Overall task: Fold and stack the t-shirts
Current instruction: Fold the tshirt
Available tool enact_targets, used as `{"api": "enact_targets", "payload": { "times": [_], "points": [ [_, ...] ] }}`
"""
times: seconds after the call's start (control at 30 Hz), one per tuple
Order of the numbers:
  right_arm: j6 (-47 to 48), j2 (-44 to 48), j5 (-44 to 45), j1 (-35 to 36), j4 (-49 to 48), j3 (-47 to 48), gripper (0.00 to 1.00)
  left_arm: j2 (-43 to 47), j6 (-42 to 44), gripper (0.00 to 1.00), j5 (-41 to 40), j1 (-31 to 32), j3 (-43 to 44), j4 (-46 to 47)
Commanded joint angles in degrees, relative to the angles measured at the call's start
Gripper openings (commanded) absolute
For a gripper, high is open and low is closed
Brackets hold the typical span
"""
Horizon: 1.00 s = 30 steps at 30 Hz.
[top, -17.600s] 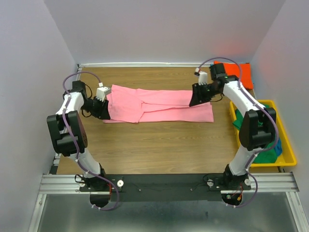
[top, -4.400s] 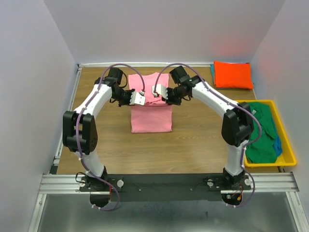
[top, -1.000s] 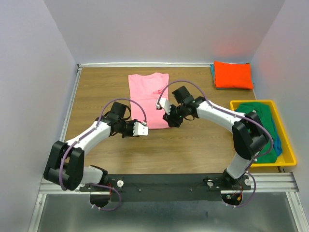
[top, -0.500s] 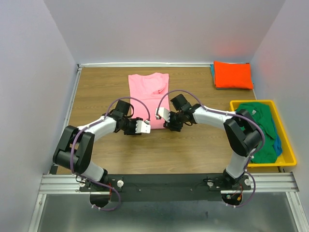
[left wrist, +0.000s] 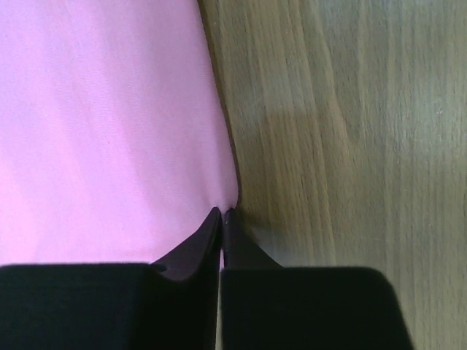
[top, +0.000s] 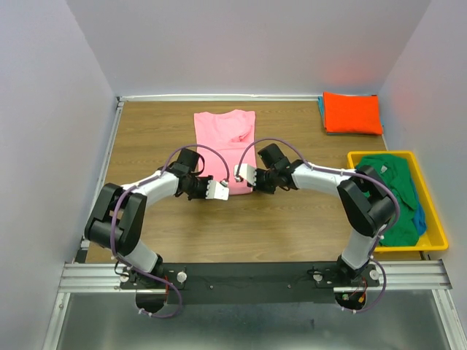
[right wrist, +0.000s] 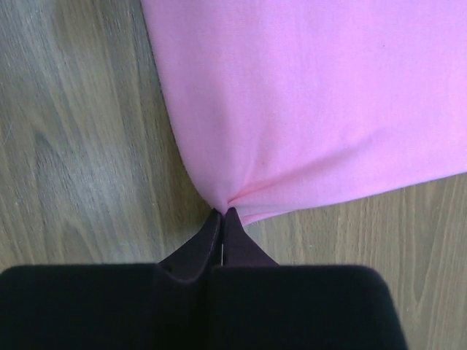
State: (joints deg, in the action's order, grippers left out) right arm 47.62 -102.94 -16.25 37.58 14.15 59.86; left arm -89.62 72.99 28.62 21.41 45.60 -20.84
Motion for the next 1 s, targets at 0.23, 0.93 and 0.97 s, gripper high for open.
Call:
{"api": "enact_targets", "payload": {
  "times": [0.23,0.93,0.97],
  "points": [
    [-5.2,6.8,0.8,-0.9,7.3,5.2,0.01,1.9,-0.8,0.0,2.6,-3.9,12.4,-14.4],
    [-7.5,12.5,-5.4,-5.5,35.3,25.9,0.0,11.6,-0.7,0.0,4.8,-6.4,29.5,-34.7],
    [-7.3,15.5,-5.6,-4.6,37.2,23.8,0.0,13.6,-0.6,0.0,5.7,-6.3,29.1,-37.1]
  ]
}}
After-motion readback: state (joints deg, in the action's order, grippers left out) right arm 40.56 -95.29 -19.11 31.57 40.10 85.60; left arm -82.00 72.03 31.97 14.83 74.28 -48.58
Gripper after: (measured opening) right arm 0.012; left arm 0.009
